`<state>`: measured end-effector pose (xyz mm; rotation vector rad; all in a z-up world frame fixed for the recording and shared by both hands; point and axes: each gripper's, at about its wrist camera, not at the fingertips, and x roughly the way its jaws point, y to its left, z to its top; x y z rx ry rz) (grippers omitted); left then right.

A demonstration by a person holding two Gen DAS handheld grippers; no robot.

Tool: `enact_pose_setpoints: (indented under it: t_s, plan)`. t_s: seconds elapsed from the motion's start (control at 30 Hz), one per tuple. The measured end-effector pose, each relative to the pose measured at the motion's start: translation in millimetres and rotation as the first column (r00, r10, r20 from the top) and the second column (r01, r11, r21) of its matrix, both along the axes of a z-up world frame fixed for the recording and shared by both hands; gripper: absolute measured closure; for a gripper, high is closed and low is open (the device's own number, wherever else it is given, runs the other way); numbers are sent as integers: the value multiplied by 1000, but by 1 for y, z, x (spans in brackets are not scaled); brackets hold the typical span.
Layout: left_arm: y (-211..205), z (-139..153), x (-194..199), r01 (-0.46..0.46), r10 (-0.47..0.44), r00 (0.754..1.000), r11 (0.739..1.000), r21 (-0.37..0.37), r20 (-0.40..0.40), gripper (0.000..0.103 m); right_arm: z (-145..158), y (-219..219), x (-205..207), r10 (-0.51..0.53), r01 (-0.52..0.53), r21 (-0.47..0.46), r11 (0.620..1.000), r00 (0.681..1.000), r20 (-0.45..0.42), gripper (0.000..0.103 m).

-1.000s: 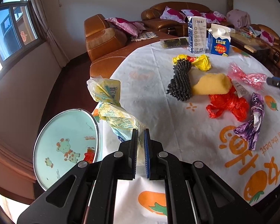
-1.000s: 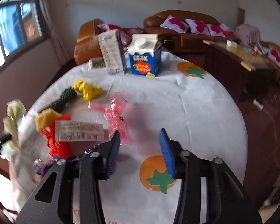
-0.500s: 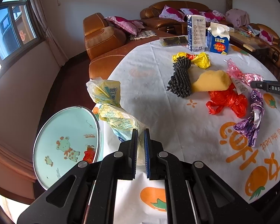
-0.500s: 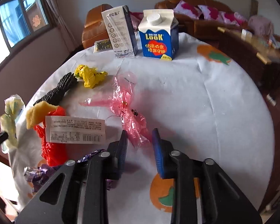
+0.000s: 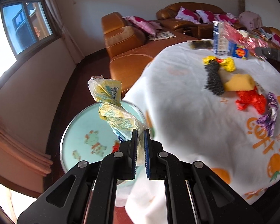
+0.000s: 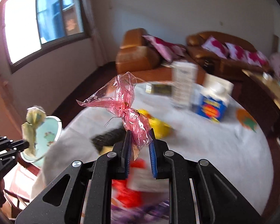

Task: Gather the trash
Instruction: 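Carry both items over the teal basin and open both grippers to drop them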

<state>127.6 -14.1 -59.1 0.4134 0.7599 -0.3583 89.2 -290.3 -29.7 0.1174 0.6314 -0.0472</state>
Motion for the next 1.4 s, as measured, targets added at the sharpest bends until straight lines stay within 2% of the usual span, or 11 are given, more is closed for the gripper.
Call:
enact_pose_setpoints:
  t_s: [0.27,0.63,1.0,1.4]
  plan:
    - [43,-6,20,-107,107,994,994,7,-6,96,-1,79,42,152,-152,-35,988,988,3,85]
    - [73,-18,36,-214,213,977,974,77,24,96,-24,161,76,267,-270,-157,950,963,-44,85]
    - [92,-31,54,-277,277,961,957,80,10,96,-43,201,97,333,-346,-203,916,938,-96,85]
    - [97,-40,62,-293,295,956,951,93,2,96,-54,225,108,371,-392,-218,894,919,-131,85]
